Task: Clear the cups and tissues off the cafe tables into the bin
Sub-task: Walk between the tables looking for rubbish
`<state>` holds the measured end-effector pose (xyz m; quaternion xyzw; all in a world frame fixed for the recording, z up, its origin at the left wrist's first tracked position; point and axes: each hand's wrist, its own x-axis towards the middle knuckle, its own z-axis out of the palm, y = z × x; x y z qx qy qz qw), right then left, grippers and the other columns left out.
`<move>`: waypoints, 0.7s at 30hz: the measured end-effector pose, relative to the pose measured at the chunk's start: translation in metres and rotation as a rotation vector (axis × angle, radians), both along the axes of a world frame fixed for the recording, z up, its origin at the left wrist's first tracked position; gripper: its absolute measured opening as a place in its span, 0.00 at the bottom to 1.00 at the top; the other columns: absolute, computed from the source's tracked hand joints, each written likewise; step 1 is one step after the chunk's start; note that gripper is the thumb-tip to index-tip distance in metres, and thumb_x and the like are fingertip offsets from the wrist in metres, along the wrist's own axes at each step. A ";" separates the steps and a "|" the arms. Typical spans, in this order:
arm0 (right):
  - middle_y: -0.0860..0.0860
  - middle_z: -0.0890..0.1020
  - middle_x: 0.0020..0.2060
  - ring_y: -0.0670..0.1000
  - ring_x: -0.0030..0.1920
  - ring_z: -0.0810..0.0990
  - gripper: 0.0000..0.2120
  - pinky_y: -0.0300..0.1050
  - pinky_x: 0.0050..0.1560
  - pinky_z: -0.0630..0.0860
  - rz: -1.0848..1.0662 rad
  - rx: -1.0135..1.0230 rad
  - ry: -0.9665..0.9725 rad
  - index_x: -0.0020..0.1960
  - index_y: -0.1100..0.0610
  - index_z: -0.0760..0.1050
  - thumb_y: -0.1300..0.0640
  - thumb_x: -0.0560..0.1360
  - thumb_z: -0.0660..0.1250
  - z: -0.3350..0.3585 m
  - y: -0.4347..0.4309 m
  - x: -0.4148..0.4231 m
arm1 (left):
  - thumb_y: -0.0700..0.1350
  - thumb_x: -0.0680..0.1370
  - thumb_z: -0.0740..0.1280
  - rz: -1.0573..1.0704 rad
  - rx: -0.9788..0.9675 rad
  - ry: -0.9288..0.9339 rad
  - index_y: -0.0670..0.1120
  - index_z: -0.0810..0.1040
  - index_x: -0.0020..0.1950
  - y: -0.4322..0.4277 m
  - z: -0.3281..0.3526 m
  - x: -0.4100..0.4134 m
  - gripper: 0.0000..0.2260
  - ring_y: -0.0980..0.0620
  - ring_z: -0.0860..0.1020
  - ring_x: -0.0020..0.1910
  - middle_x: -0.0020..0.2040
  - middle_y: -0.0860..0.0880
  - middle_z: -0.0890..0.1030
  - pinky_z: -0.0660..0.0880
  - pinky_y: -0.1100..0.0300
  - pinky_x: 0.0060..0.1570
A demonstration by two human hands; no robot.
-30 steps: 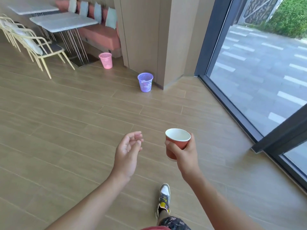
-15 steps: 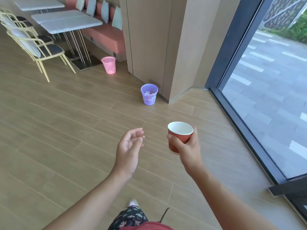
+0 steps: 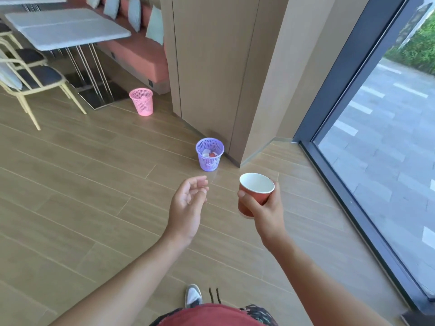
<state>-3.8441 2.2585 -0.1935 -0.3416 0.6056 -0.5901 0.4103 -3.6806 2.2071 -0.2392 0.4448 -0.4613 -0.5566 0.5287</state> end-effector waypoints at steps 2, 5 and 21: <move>0.49 0.79 0.48 0.34 0.36 0.78 0.21 0.31 0.35 0.76 -0.026 -0.008 0.001 0.62 0.56 0.70 0.68 0.75 0.75 -0.001 -0.036 0.006 | 0.45 0.75 0.65 0.005 -0.005 -0.004 0.51 0.80 0.58 -0.035 0.003 0.004 0.12 0.56 0.81 0.55 0.55 0.50 0.83 0.78 0.57 0.55; 0.49 0.79 0.47 0.34 0.34 0.78 0.22 0.31 0.35 0.76 -0.042 -0.011 -0.010 0.64 0.58 0.70 0.69 0.75 0.74 -0.002 -0.081 0.011 | 0.45 0.75 0.65 0.017 0.008 -0.002 0.50 0.80 0.58 -0.080 0.003 0.006 0.13 0.57 0.81 0.56 0.55 0.51 0.83 0.78 0.57 0.55; 0.49 0.79 0.49 0.35 0.36 0.79 0.24 0.33 0.34 0.77 0.027 0.026 -0.002 0.67 0.59 0.69 0.67 0.76 0.75 -0.052 -0.367 -0.034 | 0.45 0.76 0.65 0.094 0.060 -0.068 0.50 0.81 0.58 -0.346 -0.031 -0.023 0.12 0.54 0.81 0.58 0.57 0.49 0.83 0.77 0.51 0.60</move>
